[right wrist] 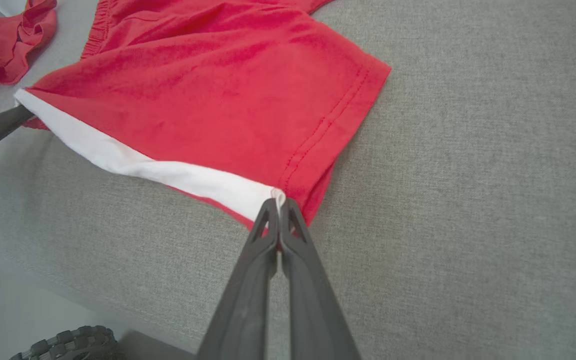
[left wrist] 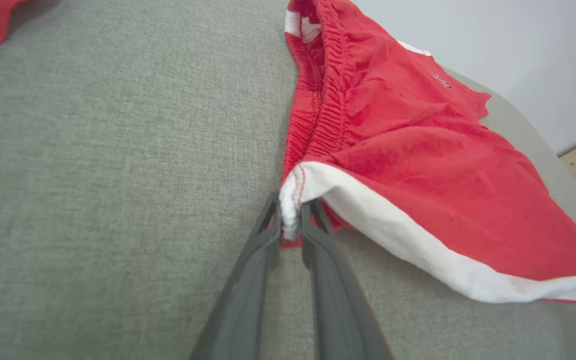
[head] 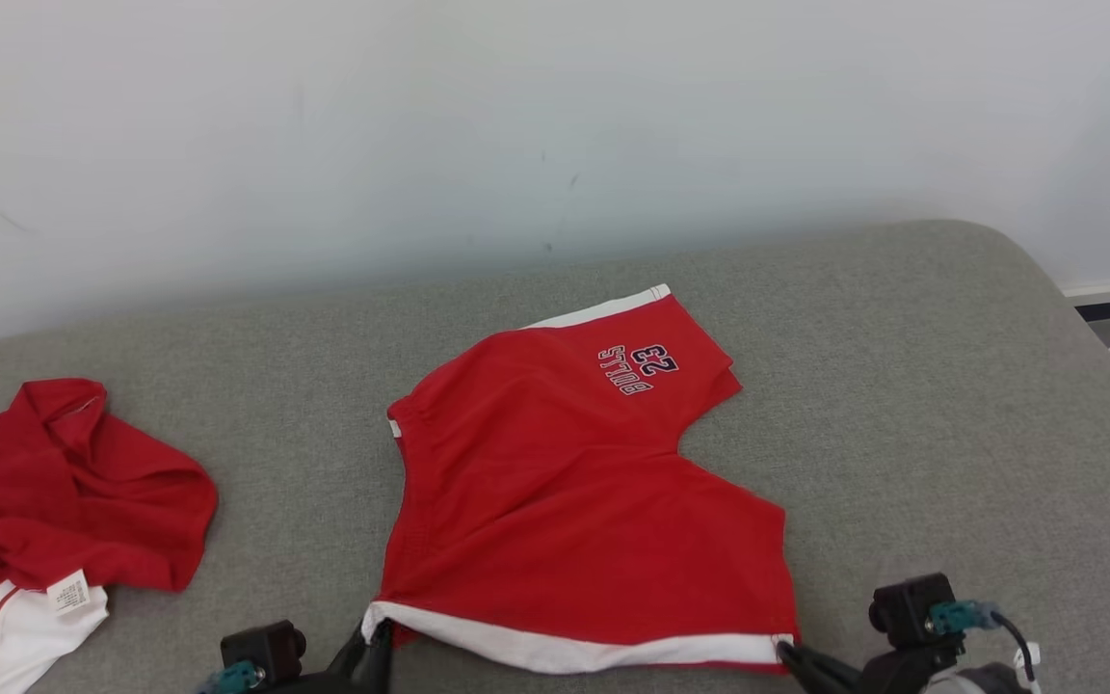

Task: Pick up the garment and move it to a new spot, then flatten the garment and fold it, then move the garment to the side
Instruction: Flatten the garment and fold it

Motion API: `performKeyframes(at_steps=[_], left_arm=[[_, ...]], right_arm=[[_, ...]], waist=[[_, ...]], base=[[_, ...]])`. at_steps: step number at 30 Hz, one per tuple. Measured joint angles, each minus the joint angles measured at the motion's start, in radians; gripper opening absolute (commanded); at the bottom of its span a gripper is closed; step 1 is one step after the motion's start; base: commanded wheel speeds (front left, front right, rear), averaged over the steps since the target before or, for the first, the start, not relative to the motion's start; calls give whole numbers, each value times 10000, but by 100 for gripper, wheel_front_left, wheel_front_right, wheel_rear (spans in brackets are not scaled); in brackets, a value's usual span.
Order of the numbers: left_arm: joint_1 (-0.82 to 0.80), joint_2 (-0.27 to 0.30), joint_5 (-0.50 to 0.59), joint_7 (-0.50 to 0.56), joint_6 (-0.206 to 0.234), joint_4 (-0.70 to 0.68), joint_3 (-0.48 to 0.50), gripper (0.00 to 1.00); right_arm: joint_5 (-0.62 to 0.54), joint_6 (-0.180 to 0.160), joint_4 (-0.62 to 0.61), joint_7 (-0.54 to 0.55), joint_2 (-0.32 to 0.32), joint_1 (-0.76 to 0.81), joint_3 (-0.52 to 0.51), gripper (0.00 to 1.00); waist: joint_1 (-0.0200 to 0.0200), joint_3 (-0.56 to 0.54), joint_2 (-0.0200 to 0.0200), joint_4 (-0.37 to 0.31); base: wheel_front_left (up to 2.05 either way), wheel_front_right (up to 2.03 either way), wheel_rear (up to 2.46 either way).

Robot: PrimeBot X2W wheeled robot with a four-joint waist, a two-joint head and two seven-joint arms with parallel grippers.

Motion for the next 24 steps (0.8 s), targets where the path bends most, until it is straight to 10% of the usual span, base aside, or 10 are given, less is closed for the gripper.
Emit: performKeyframes(at_steps=[1, 14, 24], left_arm=[[27, -4, 23, 0, -10, 17, -15, 100], [807, 577, 180, -109, 245, -75, 121, 100], [1042, 786, -71, -196, -36, -2351, 1078, 100]], right_arm=[[67, 2, 23, 59, 42, 70, 12, 100], [-219, -280, 527, 161, -412, 569, -136, 100], [6, -1277, -602, -1749, 163, 528, -1666, 100]], waist=[[0, -7, 0, 8], [1, -237, 0, 286], [1, -531, 0, 528]], base=[[0, 0, 0], [0, 0, 0], [0, 0, 0]])
